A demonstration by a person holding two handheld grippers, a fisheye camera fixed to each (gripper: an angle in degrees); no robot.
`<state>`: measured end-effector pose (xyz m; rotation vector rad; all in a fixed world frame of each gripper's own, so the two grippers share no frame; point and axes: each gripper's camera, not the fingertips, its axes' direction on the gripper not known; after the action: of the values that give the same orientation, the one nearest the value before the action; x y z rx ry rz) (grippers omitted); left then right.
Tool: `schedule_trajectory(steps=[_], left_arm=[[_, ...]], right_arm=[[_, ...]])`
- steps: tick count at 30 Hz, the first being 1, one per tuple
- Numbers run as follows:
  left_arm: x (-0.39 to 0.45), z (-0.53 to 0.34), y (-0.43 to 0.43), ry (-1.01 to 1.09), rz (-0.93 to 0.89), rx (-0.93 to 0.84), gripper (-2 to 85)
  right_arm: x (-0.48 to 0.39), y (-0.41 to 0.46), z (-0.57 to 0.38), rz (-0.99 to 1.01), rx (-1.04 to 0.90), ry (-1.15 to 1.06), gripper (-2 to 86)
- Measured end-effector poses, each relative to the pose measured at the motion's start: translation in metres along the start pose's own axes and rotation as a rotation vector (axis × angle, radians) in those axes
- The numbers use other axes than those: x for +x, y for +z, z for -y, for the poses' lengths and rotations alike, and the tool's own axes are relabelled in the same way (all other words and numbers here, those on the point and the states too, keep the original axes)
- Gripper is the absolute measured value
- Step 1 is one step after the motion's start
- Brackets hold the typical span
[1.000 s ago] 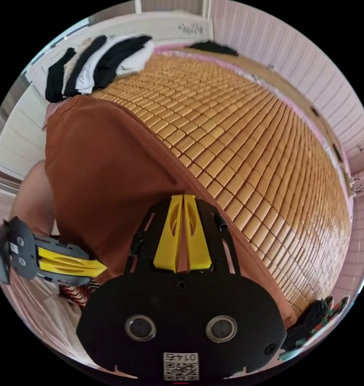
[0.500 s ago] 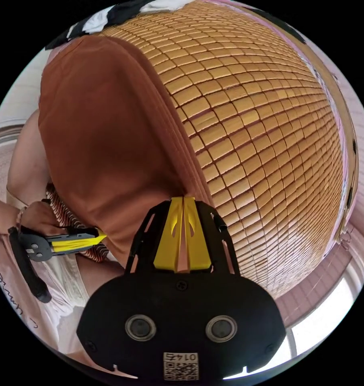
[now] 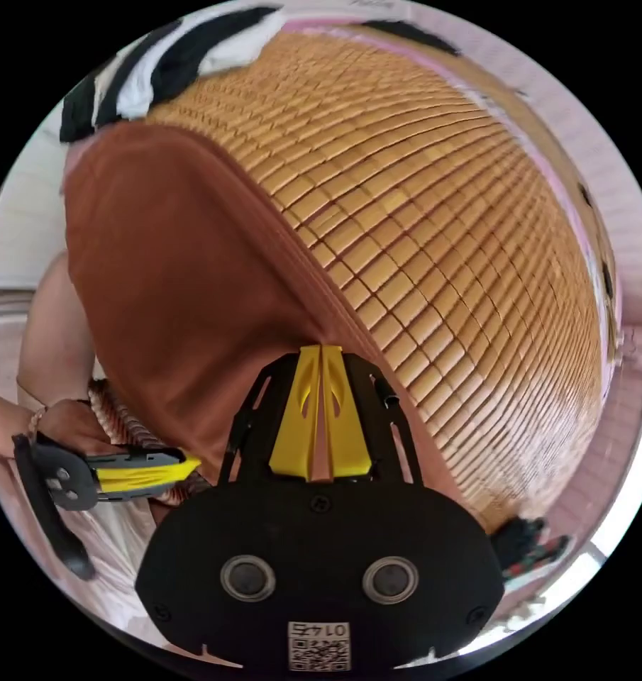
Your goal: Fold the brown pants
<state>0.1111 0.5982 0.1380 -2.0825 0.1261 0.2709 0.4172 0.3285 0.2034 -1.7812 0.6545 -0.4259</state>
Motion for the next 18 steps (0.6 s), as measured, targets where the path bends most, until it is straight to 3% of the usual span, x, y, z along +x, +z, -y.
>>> schedule_trajectory(steps=[2, 5, 9, 12, 16, 18], left_arm=[[0.001, -0.008, -0.014, -0.027, 0.014, 0.082, -1.0], [-0.009, -0.014, -0.029, -0.087, 0.025, 0.146, -1.0], [-0.035, -0.014, -0.036, -0.176, -0.023, 0.194, -0.8], [-0.055, -0.006, -0.032, -0.225, -0.023, 0.178, -0.6], [-0.08, 0.002, -0.025, -0.298, -0.056, 0.166, -0.4], [-0.088, 0.003, -0.02, -0.32, -0.055, 0.146, -0.4]], right_arm=[[0.021, -0.033, -0.072, 0.06, 0.187, 0.138, -0.5], [0.077, -0.075, -0.223, 0.052, 0.418, 0.583, 0.7], [0.13, -0.093, -0.454, 0.072, 0.862, 1.167, 17.8], [0.145, -0.067, -0.555, 0.057, 0.929, 1.527, 20.1], [0.169, -0.024, -0.599, 0.231, 0.907, 1.635, 18.8], [0.183, -0.004, -0.615, 0.453, 0.951, 1.617, 12.8]])
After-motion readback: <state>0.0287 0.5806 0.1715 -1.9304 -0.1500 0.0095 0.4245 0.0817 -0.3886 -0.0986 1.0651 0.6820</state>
